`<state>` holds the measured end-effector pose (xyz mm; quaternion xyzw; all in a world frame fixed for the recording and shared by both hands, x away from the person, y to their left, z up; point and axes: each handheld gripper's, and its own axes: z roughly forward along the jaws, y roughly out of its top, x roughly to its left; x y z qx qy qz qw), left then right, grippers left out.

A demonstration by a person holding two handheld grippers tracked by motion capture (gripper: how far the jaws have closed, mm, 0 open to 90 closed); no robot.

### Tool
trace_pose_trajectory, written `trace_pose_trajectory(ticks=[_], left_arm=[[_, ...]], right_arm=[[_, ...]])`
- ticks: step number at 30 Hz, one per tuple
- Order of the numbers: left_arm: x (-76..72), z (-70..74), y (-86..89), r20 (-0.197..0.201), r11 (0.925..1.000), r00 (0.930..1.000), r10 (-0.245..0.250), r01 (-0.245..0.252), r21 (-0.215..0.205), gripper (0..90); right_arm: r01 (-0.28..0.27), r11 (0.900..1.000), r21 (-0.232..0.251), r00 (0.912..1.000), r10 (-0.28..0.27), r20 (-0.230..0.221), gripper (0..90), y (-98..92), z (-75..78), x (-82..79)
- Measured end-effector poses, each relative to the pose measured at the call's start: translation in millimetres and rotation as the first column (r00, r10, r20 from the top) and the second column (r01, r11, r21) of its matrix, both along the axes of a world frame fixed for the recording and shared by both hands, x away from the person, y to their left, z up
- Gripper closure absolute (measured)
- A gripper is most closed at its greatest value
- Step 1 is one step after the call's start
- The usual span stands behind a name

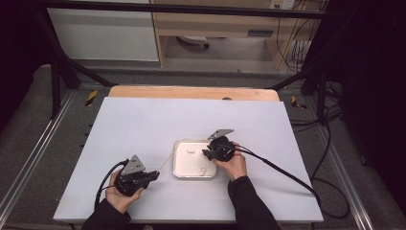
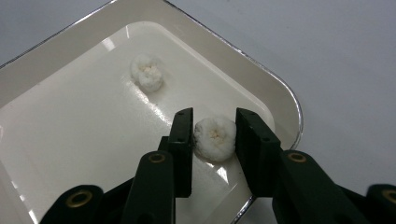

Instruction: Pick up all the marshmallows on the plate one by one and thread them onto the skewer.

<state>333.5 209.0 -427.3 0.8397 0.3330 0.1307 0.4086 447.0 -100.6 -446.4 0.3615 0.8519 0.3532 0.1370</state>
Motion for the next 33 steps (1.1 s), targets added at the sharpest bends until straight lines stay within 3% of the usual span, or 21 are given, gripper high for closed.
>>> trace_pose_trajectory(ticks=[8,15,19,22,27,33], left_arm=[[-1.2,0.3,-2.0,0.007,1.0000,1.0000,-0.004,0.004,-0.002,88.5],[-2.0,0.1,-5.6,0.010,0.9999,0.9999,-0.011,0.011,-0.003,88.5],[-3.0,0.2,-8.4,0.014,0.9998,0.9998,-0.016,0.016,-0.007,88.5],[-3.7,0.1,-11.2,0.015,0.9997,0.9997,-0.019,0.020,-0.013,88.5],[-5.1,0.7,-14.7,0.029,0.9995,0.9994,-0.021,0.022,-0.021,88.5],[-6.5,0.9,-18.6,0.042,0.9991,0.9989,-0.023,0.024,-0.036,88.6]], right_arm=[[-0.016,1.000,0.023,0.9998,0.016,0.007,70.7,-2.1,7.2,-2.1],[-0.042,0.993,0.108,0.9991,0.041,0.011,70.8,-6.7,24.4,-9.9],[-0.062,0.982,0.178,0.9980,0.060,0.020,70.9,-9.6,36.5,-16.3],[-0.076,0.969,0.233,0.9970,0.070,0.033,70.9,-12.7,47.2,-21.2],[-0.107,0.939,0.326,0.9941,0.095,0.052,70.9,-18.9,64.2,-28.8],[-0.137,0.885,0.445,0.9906,0.122,0.062,71.1,-23.9,79.5,-35.2]])
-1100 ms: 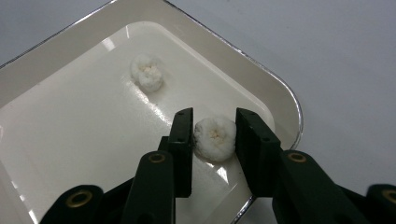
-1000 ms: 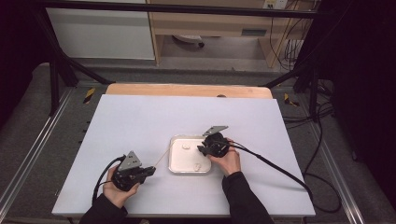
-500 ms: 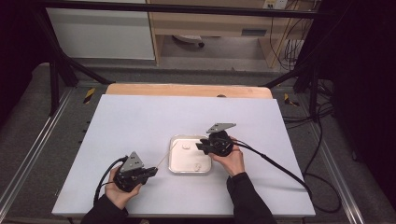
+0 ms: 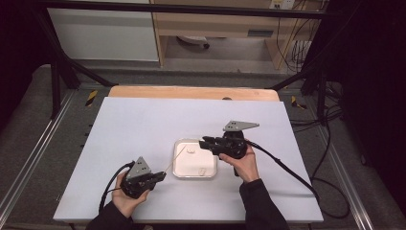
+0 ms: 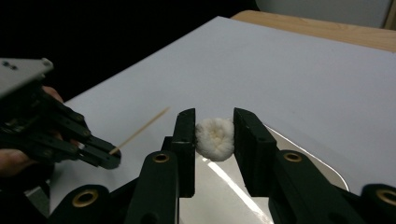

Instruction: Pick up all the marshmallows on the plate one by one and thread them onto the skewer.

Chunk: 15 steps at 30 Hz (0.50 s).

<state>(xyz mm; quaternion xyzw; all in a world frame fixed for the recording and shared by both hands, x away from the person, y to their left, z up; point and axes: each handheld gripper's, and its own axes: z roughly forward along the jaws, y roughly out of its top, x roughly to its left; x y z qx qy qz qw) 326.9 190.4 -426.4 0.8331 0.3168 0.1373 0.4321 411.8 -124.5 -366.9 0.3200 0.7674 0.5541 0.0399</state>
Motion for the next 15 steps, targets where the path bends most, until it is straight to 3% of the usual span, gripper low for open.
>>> trace_pose_trajectory(ticks=[5,15], left_arm=[[-1.0,0.4,-2.2,0.010,0.9999,0.9999,-0.002,0.002,-0.010,88.6],[-3.1,1.2,-4.6,0.028,0.9998,0.9996,-0.010,0.010,-0.018,88.5]], right_arm=[[-0.012,0.997,0.078,0.9997,0.014,-0.021,71.0,-0.6,6.1,-0.1],[-0.053,0.992,0.118,0.9968,0.060,-0.053,71.3,16.2,3.6,2.6]])
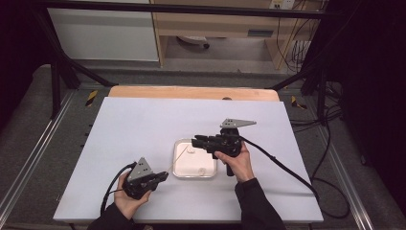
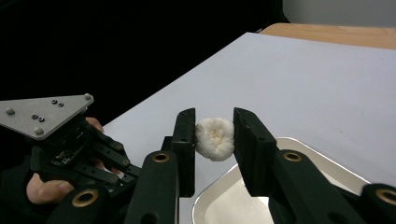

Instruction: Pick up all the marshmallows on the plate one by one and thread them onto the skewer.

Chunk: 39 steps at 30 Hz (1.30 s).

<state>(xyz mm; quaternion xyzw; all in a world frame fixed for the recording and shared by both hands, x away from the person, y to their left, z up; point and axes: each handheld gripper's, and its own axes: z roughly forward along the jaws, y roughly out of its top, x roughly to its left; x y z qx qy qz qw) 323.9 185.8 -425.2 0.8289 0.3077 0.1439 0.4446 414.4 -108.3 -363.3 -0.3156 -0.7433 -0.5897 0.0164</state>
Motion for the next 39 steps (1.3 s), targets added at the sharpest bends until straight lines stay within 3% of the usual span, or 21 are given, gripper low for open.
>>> trace_pose_trajectory(ticks=[3,14,39], left_arm=[[-0.4,0.4,0.0,0.004,1.0000,1.0000,0.002,-0.002,-0.005,88.5],[-1.6,1.4,-0.8,0.017,0.9999,0.9999,-0.001,0.001,-0.011,88.5],[-2.6,-2.5,-3.9,0.041,0.9994,0.9991,0.006,-0.005,-0.036,88.6]], right_arm=[[-0.009,1.000,0.030,0.9998,0.010,-0.019,71.6,2.0,-1.0,1.9],[-0.017,1.000,0.026,0.9992,0.018,-0.035,71.9,4.9,-6.1,3.9],[-0.068,0.995,0.079,0.9942,0.074,-0.078,73.4,14.2,-18.0,1.4]])
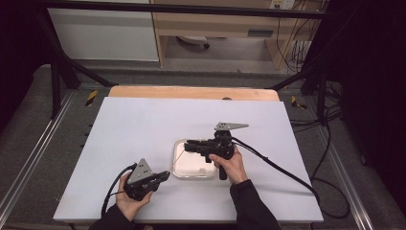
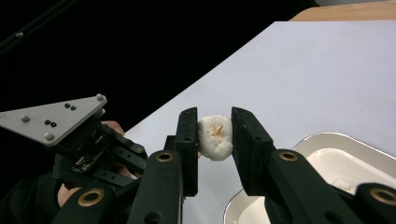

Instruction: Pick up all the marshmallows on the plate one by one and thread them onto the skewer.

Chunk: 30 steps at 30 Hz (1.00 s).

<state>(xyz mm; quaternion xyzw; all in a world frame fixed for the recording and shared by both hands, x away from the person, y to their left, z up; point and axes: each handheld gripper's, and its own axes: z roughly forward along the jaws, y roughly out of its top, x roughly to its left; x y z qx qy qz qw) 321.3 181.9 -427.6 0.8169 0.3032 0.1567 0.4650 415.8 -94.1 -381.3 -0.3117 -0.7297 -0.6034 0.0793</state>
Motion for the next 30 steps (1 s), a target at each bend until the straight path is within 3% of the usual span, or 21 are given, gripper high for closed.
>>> trace_pose_trajectory(ticks=[3,16,30], left_arm=[[0.9,0.8,-2.1,0.003,0.9996,1.0000,0.000,0.000,-0.028,88.5],[4.5,-0.5,-14.4,-0.004,0.9990,0.9996,0.027,-0.027,-0.036,88.6],[6.8,-2.1,-22.1,-0.020,0.9976,0.9989,0.043,-0.044,-0.054,88.6]], right_arm=[[-0.020,1.000,-0.011,0.9997,0.020,-0.014,73.4,1.9,-2.9,-0.7],[-0.051,0.998,-0.045,0.9981,0.050,-0.037,73.3,13.7,-21.8,-7.1],[-0.061,0.995,-0.082,0.9974,0.057,-0.044,73.3,18.6,-29.6,-13.3]])
